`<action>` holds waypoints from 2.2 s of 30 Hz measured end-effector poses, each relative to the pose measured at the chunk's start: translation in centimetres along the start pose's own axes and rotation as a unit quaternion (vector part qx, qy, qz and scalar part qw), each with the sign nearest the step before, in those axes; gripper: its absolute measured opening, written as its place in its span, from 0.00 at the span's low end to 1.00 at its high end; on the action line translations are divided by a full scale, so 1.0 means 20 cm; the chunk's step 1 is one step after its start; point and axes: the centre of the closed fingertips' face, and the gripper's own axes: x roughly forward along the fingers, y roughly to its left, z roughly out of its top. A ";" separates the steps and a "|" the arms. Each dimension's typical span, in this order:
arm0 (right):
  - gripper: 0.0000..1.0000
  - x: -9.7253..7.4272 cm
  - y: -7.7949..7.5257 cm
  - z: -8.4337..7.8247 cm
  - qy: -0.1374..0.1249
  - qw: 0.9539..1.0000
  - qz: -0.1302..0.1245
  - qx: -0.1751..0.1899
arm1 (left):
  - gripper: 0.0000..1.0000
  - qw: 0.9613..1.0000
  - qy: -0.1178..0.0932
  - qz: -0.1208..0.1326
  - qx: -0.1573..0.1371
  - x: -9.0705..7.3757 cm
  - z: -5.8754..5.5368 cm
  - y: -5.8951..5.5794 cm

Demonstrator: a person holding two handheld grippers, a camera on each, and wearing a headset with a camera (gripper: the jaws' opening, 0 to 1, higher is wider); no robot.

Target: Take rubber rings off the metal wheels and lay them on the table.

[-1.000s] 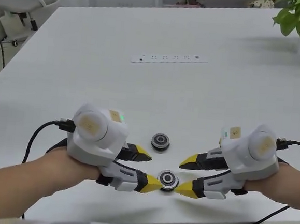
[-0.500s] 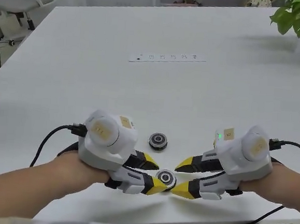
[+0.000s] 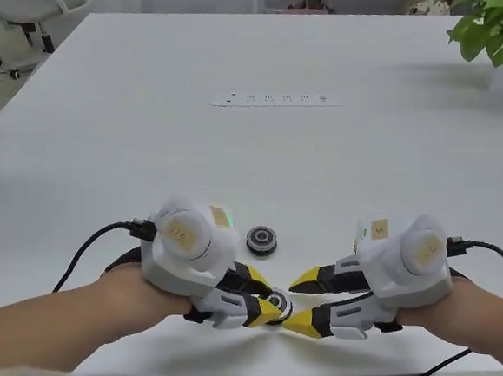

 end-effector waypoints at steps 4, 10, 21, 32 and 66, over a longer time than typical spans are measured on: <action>0.27 0.00 0.01 0.00 -0.001 1.000 0.003 0.001 | 0.14 1.000 0.001 0.008 0.005 0.00 0.00 0.02; 0.27 0.02 0.01 0.00 0.002 1.000 0.005 -0.001 | 0.13 1.000 0.004 0.016 0.027 0.00 0.00 0.02; 0.28 0.04 0.00 0.00 -0.004 1.000 0.002 -0.002 | 0.13 1.000 0.001 0.021 0.021 0.01 0.01 0.02; 0.24 0.04 0.01 0.00 -0.006 1.000 0.004 0.001 | 0.13 1.000 -0.005 0.023 0.021 0.02 0.01 0.02; 0.07 -0.01 0.01 -0.04 0.000 1.000 -0.006 0.024 | 0.13 0.999 -0.009 0.025 0.022 0.01 0.00 0.01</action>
